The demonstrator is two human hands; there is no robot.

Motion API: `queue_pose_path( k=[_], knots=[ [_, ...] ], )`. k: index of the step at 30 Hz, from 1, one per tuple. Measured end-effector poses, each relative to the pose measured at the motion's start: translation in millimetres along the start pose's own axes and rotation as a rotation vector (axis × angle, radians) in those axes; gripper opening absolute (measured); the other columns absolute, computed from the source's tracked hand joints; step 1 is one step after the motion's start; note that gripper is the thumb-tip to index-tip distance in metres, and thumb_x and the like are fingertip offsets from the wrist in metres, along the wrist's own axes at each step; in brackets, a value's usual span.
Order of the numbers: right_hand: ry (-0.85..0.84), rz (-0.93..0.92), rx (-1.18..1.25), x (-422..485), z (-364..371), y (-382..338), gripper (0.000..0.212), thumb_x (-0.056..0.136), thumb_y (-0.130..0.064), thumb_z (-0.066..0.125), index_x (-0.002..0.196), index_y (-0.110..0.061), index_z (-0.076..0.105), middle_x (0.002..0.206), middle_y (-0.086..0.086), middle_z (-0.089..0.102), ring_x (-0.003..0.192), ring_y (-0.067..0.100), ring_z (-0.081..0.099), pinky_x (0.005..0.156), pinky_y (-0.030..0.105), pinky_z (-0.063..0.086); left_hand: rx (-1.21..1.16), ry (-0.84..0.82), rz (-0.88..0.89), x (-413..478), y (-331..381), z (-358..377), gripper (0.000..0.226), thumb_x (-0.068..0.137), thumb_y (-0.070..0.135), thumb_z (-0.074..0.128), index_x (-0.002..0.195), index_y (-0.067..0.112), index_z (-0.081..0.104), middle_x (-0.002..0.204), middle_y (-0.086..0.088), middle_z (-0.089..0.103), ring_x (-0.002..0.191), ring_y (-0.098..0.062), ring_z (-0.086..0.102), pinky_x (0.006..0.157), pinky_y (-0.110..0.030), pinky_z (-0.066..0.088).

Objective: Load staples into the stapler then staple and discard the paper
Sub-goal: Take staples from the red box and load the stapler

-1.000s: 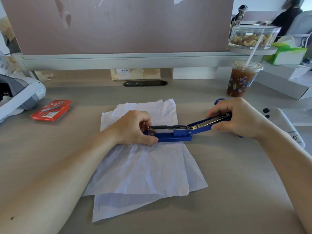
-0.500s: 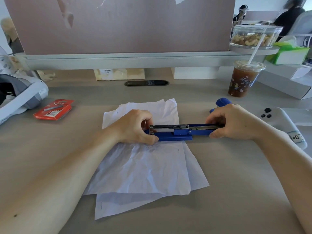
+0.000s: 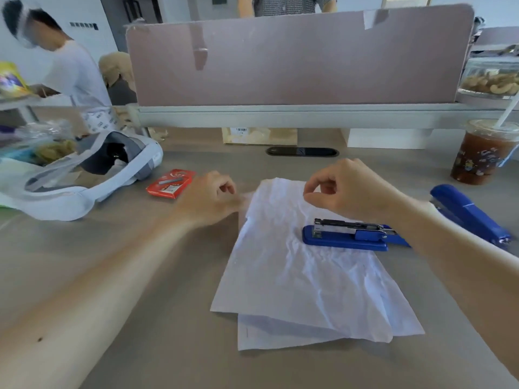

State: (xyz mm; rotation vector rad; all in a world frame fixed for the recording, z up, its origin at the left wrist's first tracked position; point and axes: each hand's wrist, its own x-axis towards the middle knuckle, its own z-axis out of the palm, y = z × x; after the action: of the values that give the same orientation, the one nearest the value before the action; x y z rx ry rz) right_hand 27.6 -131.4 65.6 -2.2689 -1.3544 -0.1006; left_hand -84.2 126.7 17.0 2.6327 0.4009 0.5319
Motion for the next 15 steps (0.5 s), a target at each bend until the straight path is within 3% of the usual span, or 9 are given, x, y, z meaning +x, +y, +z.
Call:
queue_pose_path(
  k=[5,9,12,15],
  knots=[
    [-0.033,-0.075,0.054,49.2,41.8,-37.9,0.013,0.090,-0.024,0.063,0.087,-0.020,0.075,0.048,-0.014,0.046,0.045,0.003,0.043,0.054,0.015,0.035,0.172,0.203,-0.253,-16.9,-66.8,-24.7,0.041,0.071,0.061,0.067,0.092,0.027,0.062,0.106,0.004,0.051,0.100,-0.021,0.055,0.089,-0.038,0.046],
    [-0.058,-0.086,0.111,70.0,70.1,-55.9,0.015,0.088,-0.021,0.062,0.083,-0.021,0.076,0.041,-0.016,0.048,0.048,0.000,0.048,0.052,0.009,0.033,0.234,0.312,-0.255,-16.1,-86.5,-33.0,0.047,0.069,0.060,0.071,0.097,0.025,0.059,0.110,0.001,0.046,0.111,-0.024,0.050,0.098,-0.040,0.038],
    [-0.077,-0.089,0.145,77.4,83.2,-62.4,0.015,0.086,-0.020,0.062,0.083,-0.021,0.077,0.045,-0.015,0.048,0.053,-0.007,0.050,0.057,0.015,0.038,0.245,0.289,-0.282,-9.0,-95.8,-35.6,0.053,0.068,0.061,0.072,0.103,0.028,0.051,0.118,-0.001,0.047,0.121,-0.027,0.042,0.101,-0.042,0.031],
    [-0.097,-0.097,0.162,81.5,92.9,-63.3,0.014,0.086,-0.021,0.063,0.082,-0.021,0.076,0.043,-0.017,0.048,0.054,-0.008,0.050,0.060,0.018,0.042,0.283,0.192,-0.312,0.3,-105.4,-35.7,0.076,0.067,0.068,0.068,0.127,0.028,0.044,0.136,-0.005,0.045,0.131,-0.029,0.038,0.106,-0.047,0.027]
  ],
)
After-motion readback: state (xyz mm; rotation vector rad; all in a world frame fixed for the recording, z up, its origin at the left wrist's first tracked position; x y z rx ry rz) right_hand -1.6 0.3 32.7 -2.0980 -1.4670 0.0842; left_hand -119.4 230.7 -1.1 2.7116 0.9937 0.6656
